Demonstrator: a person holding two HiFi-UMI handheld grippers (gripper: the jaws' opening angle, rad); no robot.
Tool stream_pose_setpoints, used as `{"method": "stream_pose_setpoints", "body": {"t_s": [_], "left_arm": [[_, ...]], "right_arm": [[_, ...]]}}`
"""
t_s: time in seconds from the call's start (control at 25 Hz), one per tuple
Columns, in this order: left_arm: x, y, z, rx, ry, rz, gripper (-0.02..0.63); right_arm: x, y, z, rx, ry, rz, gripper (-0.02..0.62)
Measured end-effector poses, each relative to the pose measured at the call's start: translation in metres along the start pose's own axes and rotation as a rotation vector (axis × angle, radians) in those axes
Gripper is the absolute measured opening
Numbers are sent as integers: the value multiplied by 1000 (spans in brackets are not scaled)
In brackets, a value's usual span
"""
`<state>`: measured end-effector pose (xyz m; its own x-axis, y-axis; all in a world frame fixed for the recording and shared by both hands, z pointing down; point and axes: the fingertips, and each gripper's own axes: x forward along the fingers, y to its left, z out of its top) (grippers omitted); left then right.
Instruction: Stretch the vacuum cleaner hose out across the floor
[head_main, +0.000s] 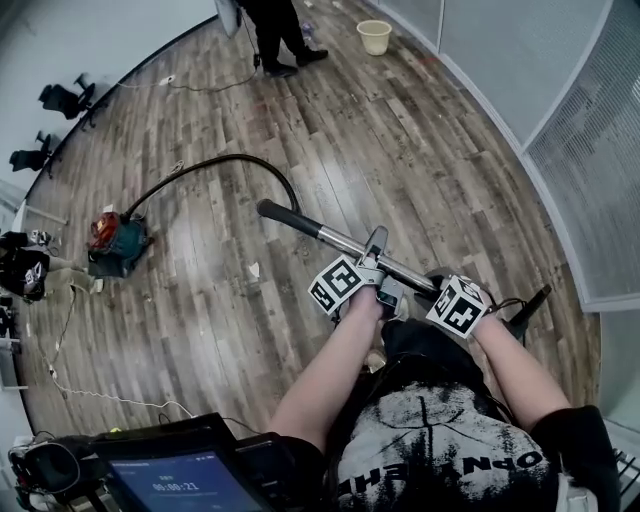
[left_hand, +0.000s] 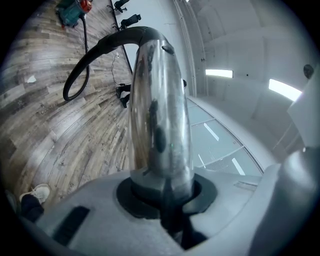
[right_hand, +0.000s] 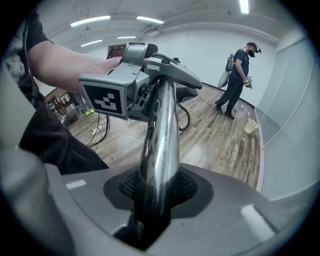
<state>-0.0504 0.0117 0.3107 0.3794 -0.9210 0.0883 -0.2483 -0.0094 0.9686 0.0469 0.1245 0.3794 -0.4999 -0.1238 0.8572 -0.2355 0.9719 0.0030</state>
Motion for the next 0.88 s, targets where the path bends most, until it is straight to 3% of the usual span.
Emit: {"method": "stream_pose_setpoints", "body": {"t_s": [0.36, 0.52, 0.72, 0.88], "left_arm": [[-24, -8, -68, -34, 41, -9, 55], [-17, -15, -85, -31, 20, -11, 55], [0, -26, -143, -19, -36, 14, 54], [23, -39, -163, -30, -76, 37, 52]], "right_arm": [[-31, 39, -52, 32, 28, -20, 137], [-43, 30, -71, 3, 29, -19, 137], [-72, 15, -127, -47, 2, 17, 138], [-95, -8, -148, -78, 6, 51, 138]]}}
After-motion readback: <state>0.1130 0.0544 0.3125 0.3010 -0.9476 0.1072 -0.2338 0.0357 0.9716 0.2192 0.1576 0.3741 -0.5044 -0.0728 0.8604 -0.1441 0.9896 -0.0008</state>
